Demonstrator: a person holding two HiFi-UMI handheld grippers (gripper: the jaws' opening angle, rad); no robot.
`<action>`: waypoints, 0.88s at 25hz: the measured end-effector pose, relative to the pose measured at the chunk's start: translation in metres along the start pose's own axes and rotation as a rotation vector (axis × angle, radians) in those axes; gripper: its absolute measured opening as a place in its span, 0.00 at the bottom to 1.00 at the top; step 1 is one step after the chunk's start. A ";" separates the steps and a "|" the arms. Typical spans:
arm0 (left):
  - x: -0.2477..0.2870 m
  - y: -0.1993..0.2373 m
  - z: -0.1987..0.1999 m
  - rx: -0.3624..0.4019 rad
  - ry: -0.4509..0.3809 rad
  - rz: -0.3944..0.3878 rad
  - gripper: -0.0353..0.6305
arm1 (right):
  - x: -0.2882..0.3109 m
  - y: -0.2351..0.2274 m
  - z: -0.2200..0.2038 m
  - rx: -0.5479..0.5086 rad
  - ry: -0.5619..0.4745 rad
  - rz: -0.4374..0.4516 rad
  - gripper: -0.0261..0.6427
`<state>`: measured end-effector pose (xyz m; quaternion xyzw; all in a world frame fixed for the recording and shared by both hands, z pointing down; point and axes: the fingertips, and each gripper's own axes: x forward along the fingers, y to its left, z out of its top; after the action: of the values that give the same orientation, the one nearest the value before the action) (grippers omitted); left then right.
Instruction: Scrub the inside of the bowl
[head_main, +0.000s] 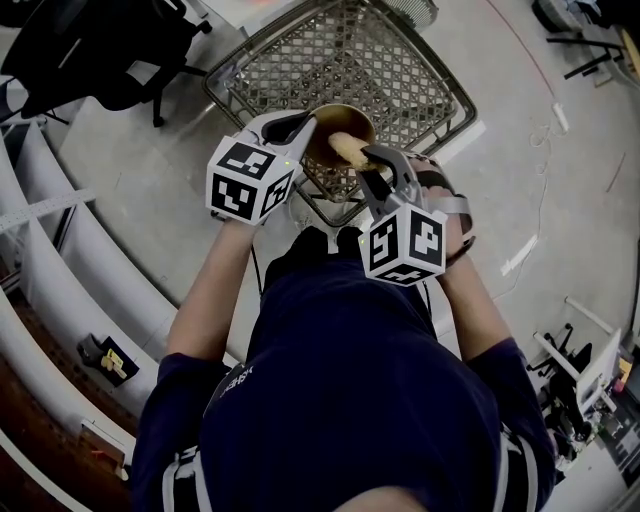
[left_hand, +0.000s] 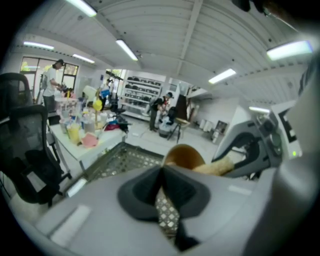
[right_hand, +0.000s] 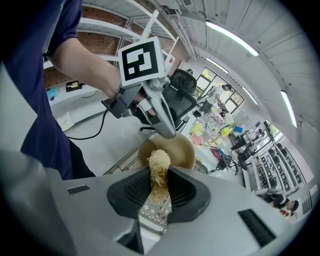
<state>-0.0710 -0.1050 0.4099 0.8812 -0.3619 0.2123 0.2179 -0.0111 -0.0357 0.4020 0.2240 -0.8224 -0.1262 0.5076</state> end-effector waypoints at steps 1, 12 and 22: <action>-0.001 -0.002 0.004 0.002 -0.008 -0.002 0.07 | 0.000 0.001 0.002 -0.007 -0.003 0.002 0.15; -0.009 -0.010 0.026 -0.006 -0.067 -0.011 0.07 | 0.001 -0.004 0.023 -0.034 -0.044 -0.014 0.15; -0.013 -0.016 0.028 0.007 -0.070 -0.015 0.07 | -0.001 -0.018 0.030 -0.039 -0.044 -0.056 0.15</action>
<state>-0.0619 -0.1024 0.3761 0.8915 -0.3620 0.1808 0.2036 -0.0325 -0.0516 0.3796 0.2343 -0.8242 -0.1611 0.4898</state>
